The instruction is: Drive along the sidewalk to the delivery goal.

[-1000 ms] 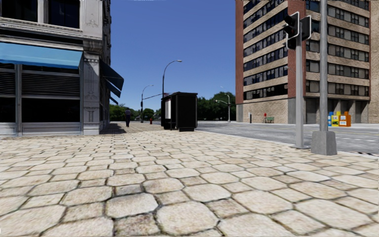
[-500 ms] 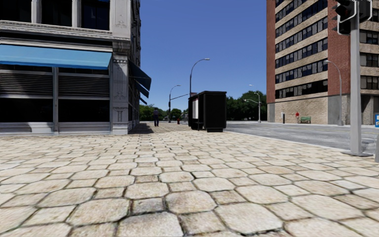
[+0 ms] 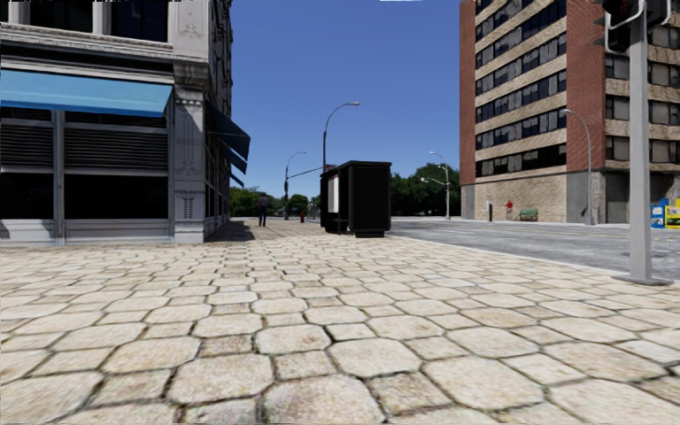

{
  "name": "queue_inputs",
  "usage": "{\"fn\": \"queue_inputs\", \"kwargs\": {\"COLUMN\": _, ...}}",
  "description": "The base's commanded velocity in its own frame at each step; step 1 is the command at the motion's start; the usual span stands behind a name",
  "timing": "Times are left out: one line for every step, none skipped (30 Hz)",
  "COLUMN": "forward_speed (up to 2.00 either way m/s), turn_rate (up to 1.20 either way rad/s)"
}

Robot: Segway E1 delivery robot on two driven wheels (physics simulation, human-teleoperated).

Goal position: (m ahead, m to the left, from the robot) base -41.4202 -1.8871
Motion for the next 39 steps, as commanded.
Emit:
{"fn": "queue_inputs", "kwargs": {"forward_speed": 0.77, "turn_rate": -0.72}}
{"fn": "queue_inputs", "kwargs": {"forward_speed": 0.77, "turn_rate": -0.72}}
{"fn": "queue_inputs", "kwargs": {"forward_speed": 0.77, "turn_rate": -0.72}}
{"fn": "queue_inputs", "kwargs": {"forward_speed": 0.77, "turn_rate": -0.72}}
{"fn": "queue_inputs", "kwargs": {"forward_speed": 0.77, "turn_rate": -0.72}}
{"fn": "queue_inputs", "kwargs": {"forward_speed": 0.77, "turn_rate": -0.72}}
{"fn": "queue_inputs", "kwargs": {"forward_speed": 0.77, "turn_rate": -0.72}}
{"fn": "queue_inputs", "kwargs": {"forward_speed": 0.77, "turn_rate": -0.72}}
{"fn": "queue_inputs", "kwargs": {"forward_speed": 0.77, "turn_rate": -0.72}}
{"fn": "queue_inputs", "kwargs": {"forward_speed": 0.77, "turn_rate": -0.72}}
{"fn": "queue_inputs", "kwargs": {"forward_speed": 0.77, "turn_rate": -0.72}}
{"fn": "queue_inputs", "kwargs": {"forward_speed": 0.77, "turn_rate": -0.72}}
{"fn": "queue_inputs", "kwargs": {"forward_speed": 0.77, "turn_rate": -0.72}}
{"fn": "queue_inputs", "kwargs": {"forward_speed": 0.77, "turn_rate": -0.72}}
{"fn": "queue_inputs", "kwargs": {"forward_speed": 0.77, "turn_rate": -0.72}}
{"fn": "queue_inputs", "kwargs": {"forward_speed": 0.77, "turn_rate": -0.72}}
{"fn": "queue_inputs", "kwargs": {"forward_speed": 0.77, "turn_rate": -0.72}}
{"fn": "queue_inputs", "kwargs": {"forward_speed": 0.78, "turn_rate": -0.72}}
{"fn": "queue_inputs", "kwargs": {"forward_speed": 0.81, "turn_rate": -0.72}}
{"fn": "queue_inputs", "kwargs": {"forward_speed": 0.85, "turn_rate": -0.72}}
{"fn": "queue_inputs", "kwargs": {"forward_speed": 0.85, "turn_rate": -0.72}}
{"fn": "queue_inputs", "kwargs": {"forward_speed": 0.89, "turn_rate": -0.72}}
{"fn": "queue_inputs", "kwargs": {"forward_speed": 0.9, "turn_rate": -0.72}}
{"fn": "queue_inputs", "kwargs": {"forward_speed": 0.91, "turn_rate": -0.72}}
{"fn": "queue_inputs", "kwargs": {"forward_speed": 0.91, "turn_rate": -0.72}}
{"fn": "queue_inputs", "kwargs": {"forward_speed": 0.93, "turn_rate": -0.72}}
{"fn": "queue_inputs", "kwargs": {"forward_speed": 0.96, "turn_rate": -0.72}}
{"fn": "queue_inputs", "kwargs": {"forward_speed": 1.0, "turn_rate": -0.72}}
{"fn": "queue_inputs", "kwargs": {"forward_speed": 1.0, "turn_rate": -0.72}}
{"fn": "queue_inputs", "kwargs": {"forward_speed": 1.04, "turn_rate": -0.72}}
{"fn": "queue_inputs", "kwargs": {"forward_speed": 1.06, "turn_rate": -0.72}}
{"fn": "queue_inputs", "kwargs": {"forward_speed": 1.07, "turn_rate": -0.72}}
{"fn": "queue_inputs", "kwargs": {"forward_speed": 1.07, "turn_rate": -0.72}}
{"fn": "queue_inputs", "kwargs": {"forward_speed": 1.07, "turn_rate": -0.72}}
{"fn": "queue_inputs", "kwargs": {"forward_speed": 1.07, "turn_rate": -0.72}}
{"fn": "queue_inputs", "kwargs": {"forward_speed": 1.07, "turn_rate": -0.72}}
{"fn": "queue_inputs", "kwargs": {"forward_speed": 1.07, "turn_rate": -0.72}}
{"fn": "queue_inputs", "kwargs": {"forward_speed": 1.07, "turn_rate": -0.72}}
{"fn": "queue_inputs", "kwargs": {"forward_speed": 1.07, "turn_rate": -0.72}}
